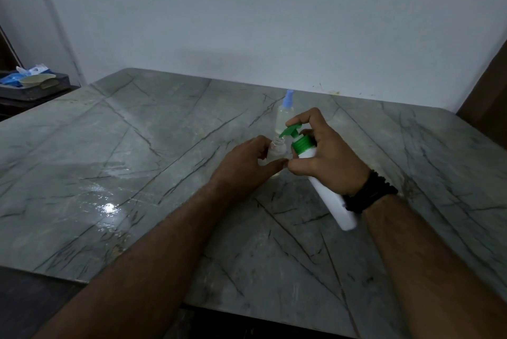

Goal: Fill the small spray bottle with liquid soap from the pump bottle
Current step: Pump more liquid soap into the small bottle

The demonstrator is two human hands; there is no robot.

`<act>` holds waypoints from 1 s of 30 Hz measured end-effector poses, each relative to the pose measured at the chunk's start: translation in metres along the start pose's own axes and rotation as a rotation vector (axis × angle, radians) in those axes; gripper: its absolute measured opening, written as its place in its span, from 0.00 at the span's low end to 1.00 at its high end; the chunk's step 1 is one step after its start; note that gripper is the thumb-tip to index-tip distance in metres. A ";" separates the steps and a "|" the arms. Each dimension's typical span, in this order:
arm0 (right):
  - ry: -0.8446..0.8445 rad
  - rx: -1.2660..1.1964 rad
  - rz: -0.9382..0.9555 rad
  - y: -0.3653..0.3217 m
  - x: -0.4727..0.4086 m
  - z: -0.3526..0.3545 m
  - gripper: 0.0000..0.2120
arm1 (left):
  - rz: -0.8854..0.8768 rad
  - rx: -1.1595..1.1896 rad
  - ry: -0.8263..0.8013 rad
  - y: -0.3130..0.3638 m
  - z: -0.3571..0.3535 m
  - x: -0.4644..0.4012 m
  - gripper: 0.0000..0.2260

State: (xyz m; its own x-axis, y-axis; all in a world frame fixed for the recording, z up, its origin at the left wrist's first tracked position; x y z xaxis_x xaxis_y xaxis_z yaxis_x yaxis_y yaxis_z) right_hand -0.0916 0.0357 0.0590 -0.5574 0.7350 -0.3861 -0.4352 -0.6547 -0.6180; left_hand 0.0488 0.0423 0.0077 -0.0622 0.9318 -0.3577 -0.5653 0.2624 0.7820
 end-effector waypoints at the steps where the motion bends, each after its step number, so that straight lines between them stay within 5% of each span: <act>1: 0.003 0.001 -0.003 0.000 0.000 0.000 0.30 | 0.001 0.002 0.000 0.000 0.000 0.000 0.20; 30: 0.014 0.037 -0.006 0.003 -0.001 0.000 0.29 | 0.013 -0.007 -0.014 -0.002 -0.001 -0.002 0.21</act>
State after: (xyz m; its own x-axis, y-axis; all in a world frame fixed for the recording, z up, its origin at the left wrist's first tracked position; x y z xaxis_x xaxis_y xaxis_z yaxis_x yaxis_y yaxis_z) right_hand -0.0922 0.0329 0.0578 -0.5447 0.7411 -0.3925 -0.4644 -0.6563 -0.5946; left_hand 0.0491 0.0401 0.0066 -0.0581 0.9384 -0.3408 -0.5704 0.2489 0.7828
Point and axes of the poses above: each hand's wrist, its own x-axis away from the middle knuckle, its own z-axis out of the back of the hand, y = z × x, the point moved 8 cm from there along -x, towards the middle knuckle, and after that the axes turned 13 degrees about x, right-handed, at the moved point
